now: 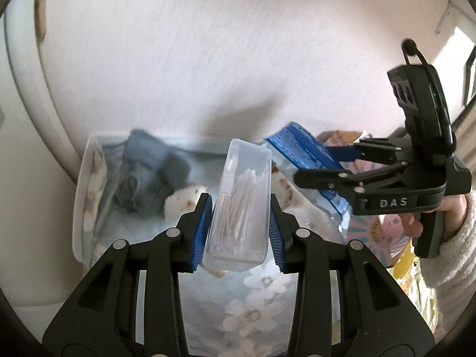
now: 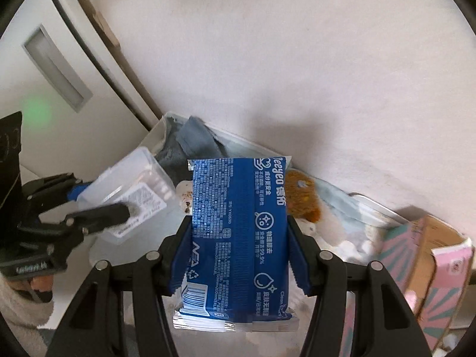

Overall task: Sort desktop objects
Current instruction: 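Carry the swab box with the left tool into the cardboard box while the right tool drops the wipe pack, then withdraw both tools from the cardboard box toward the tray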

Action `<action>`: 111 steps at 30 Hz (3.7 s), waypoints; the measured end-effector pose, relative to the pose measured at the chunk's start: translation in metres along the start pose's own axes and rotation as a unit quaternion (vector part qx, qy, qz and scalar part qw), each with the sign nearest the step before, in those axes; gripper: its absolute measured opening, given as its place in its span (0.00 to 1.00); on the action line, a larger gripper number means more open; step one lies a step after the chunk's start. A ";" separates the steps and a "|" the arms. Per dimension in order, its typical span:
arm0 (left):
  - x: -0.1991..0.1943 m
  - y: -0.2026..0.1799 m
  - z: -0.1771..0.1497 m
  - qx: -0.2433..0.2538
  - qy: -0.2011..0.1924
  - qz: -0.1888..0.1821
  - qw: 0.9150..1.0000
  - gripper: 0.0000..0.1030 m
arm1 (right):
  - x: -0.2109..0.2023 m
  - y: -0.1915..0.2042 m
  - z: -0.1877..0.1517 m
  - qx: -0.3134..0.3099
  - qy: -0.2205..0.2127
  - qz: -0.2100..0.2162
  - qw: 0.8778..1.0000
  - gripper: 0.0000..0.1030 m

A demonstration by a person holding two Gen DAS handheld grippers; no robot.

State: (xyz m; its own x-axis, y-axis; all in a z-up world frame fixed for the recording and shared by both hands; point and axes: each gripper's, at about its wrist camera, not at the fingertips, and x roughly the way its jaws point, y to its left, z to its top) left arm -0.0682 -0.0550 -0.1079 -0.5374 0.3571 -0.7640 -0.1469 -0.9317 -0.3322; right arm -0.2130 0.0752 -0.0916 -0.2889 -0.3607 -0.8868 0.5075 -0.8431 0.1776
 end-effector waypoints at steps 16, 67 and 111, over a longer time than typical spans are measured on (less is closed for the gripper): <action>0.016 -0.140 0.067 0.095 -0.006 -0.080 0.992 0.32 | -0.113 -0.105 -0.090 0.128 -0.042 -0.079 0.988 0.53; 0.186 -0.289 0.034 0.155 0.121 -0.073 0.978 1.00 | -0.087 -0.159 -0.207 0.230 -0.017 -0.137 0.963 0.79; -0.013 -0.002 -0.015 0.043 -0.018 0.071 0.996 0.99 | -0.042 0.000 -0.114 0.112 -0.074 -0.078 0.988 0.80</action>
State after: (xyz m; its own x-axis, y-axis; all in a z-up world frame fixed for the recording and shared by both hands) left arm -0.0488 -0.0571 -0.1055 -0.5867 0.2192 -0.7796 -0.1362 -0.9757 -0.1719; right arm -0.1083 0.1356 -0.1030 -0.4723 -0.2606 -0.8420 0.2610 -0.9538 0.1488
